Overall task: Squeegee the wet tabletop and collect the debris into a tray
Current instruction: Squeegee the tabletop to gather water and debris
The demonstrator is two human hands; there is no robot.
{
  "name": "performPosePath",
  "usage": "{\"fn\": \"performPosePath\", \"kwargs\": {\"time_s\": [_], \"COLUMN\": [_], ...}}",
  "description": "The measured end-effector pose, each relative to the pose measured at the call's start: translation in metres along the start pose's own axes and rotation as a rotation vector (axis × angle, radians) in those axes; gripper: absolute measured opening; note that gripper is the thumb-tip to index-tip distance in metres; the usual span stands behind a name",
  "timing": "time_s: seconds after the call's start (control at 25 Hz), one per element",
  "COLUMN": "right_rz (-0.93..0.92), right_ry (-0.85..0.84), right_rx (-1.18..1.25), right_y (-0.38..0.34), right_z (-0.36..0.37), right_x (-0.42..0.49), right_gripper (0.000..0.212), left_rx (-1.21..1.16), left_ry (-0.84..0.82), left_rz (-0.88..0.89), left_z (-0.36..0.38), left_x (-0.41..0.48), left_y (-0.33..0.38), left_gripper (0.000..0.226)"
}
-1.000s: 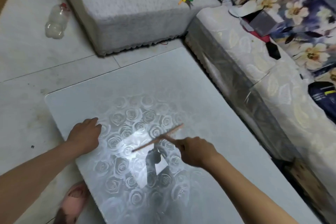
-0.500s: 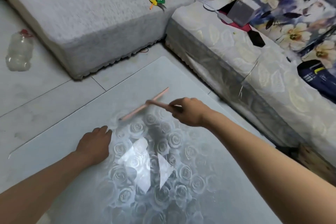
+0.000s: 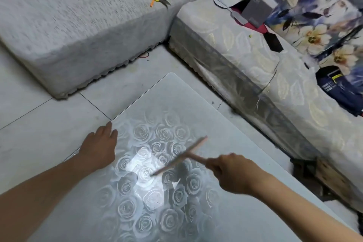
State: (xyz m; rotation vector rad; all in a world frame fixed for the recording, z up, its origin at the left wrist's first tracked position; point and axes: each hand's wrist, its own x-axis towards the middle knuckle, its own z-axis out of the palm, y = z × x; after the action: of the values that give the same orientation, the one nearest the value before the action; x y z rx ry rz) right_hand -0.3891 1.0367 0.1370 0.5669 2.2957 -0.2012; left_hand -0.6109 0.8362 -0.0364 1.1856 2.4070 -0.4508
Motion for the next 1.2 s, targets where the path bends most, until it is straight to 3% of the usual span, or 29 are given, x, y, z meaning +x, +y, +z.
{"fn": "performPosePath", "kwargs": {"time_s": [0.08, 0.28, 0.4, 0.52, 0.64, 0.84, 1.04, 1.12, 1.2], "right_rz": [0.043, -0.063, -0.092, -0.153, -0.084, -0.224, -0.088, 0.048, 0.197], "right_ry": [-0.083, 0.193, 0.27, 0.186, 0.039, 0.3, 0.318, 0.311, 0.191], "right_rx": [-0.098, -0.125, -0.103, -0.031, -0.014, -0.108, 0.002, 0.081, 0.137], "right_y": [0.003, -0.019, -0.041, -0.029, -0.005, -0.05, 0.004, 0.046, 0.072], "right_z": [-0.016, -0.103, -0.112, -0.08, -0.075, -0.094, -0.043, 0.001, 0.033], "right_x": [0.0, 0.089, 0.132, 0.113, 0.08, 0.127, 0.115, 0.068, 0.014], "right_gripper": [0.032, 0.031, 0.034, 0.034, 0.033, 0.035, 0.041, 0.046, 0.047], "left_rx": [-0.046, -0.173, -0.239, -0.247, -0.286, -0.345, -0.168, -0.106, -0.022], "left_ry": [-0.05, -0.048, -0.01, -0.018, -0.051, -0.084, 0.075, 0.111, 0.09], "left_rz": [-0.022, -0.066, -0.117, -0.119, -0.12, -0.153, -0.022, 0.089, 0.211], "left_z": [-0.003, -0.005, -0.006, -0.007, -0.01, -0.015, -0.011, -0.012, -0.014], "left_x": [0.011, 0.036, 0.049, 0.052, 0.053, 0.063, 0.065, 0.066, 0.064], "left_y": [-0.007, -0.01, -0.016, -0.018, -0.016, -0.016, -0.01, 0.003, 0.022], "left_gripper": [0.064, 0.069, 0.071, 0.061, 0.043, 0.033, 0.068, 0.07, 0.066]}}
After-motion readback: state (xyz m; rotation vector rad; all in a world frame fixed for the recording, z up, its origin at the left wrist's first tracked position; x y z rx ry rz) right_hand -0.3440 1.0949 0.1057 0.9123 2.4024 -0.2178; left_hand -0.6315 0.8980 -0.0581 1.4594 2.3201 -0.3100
